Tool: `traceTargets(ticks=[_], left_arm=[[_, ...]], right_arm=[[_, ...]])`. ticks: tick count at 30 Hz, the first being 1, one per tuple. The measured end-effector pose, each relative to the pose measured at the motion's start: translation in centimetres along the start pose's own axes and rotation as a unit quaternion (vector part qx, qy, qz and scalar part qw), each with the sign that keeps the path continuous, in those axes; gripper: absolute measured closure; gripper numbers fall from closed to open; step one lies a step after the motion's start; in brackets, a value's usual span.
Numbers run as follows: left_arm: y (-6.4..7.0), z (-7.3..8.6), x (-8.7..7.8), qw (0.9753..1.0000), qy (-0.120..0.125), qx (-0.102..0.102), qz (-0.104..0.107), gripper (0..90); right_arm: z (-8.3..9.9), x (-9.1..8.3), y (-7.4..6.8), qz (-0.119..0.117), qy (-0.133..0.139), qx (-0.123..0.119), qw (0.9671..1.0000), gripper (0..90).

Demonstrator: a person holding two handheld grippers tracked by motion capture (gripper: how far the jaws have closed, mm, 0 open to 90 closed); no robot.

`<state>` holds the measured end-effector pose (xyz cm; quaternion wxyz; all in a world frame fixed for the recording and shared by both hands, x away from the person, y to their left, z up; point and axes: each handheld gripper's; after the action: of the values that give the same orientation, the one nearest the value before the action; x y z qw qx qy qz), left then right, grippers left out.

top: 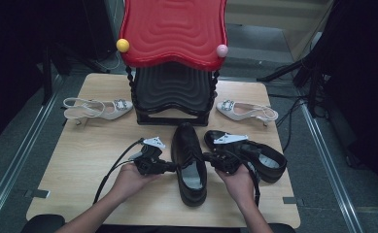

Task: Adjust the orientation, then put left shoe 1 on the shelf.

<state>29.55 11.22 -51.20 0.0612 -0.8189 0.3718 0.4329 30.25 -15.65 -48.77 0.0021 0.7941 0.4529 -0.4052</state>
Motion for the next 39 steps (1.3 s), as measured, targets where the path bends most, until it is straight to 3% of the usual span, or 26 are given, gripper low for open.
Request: traceTargets(ticks=[6, 12, 18, 23, 26, 32, 37, 39], left_arm=[[-1.0, -0.7, -1.6, 0.9998, 0.003, -0.014, 0.012, 62.9], [-2.4, -1.7, -3.9, 0.9999, 0.014, -0.008, 0.006, 57.7], [-4.0, -2.7, -5.9, 0.9998, 0.02, -0.006, 0.002, 67.4], [-5.1, -3.4, -7.5, 0.9994, 0.033, 0.008, -0.006, 82.8], [-5.4, -4.2, -8.4, 0.9992, 0.033, 0.017, -0.013, 87.4], [-5.7, -6.6, -11.1, 0.9976, 0.057, 0.035, -0.02, 89.7], [-6.0, -9.0, -13.4, 0.9958, 0.072, 0.044, -0.035, 89.8], [-6.0, -10.0, -14.3, 0.9954, 0.077, 0.043, -0.037, 89.7]], right_arm=[[-0.4, -1.2, -0.6, -0.004, 0.025, 0.002, 0.9997, 84.7], [-0.6, -2.5, -1.9, -0.018, 0.042, 0.018, 0.9988, 75.2], [-0.7, -3.1, -2.8, -0.015, 0.044, 0.026, 0.9986, 71.4], [-1.5, -3.5, -3.9, -0.027, 0.033, 0.021, 0.9989, 71.1], [-1.8, -3.2, -4.4, -0.035, 0.028, 0.017, 0.9989, 71.1], [-2.2, -2.2, -5.4, -0.056, 0.007, 0.028, 0.998, 66.7], [-2.4, -2.0, -6.0, -0.05, 0.002, 0.03, 0.9983, 64.8], [-2.4, -2.1, -6.2, -0.058, 0.003, 0.031, 0.9978, 65.0]])
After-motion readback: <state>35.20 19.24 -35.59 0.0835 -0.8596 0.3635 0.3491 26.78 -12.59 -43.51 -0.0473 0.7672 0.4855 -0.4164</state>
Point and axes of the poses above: each handheld gripper's, and its own axes: x roughly forward along the jaws, z roughly out of its underside, y roughly to its right, and after that the axes turned 14 degrees about -z, right-handed
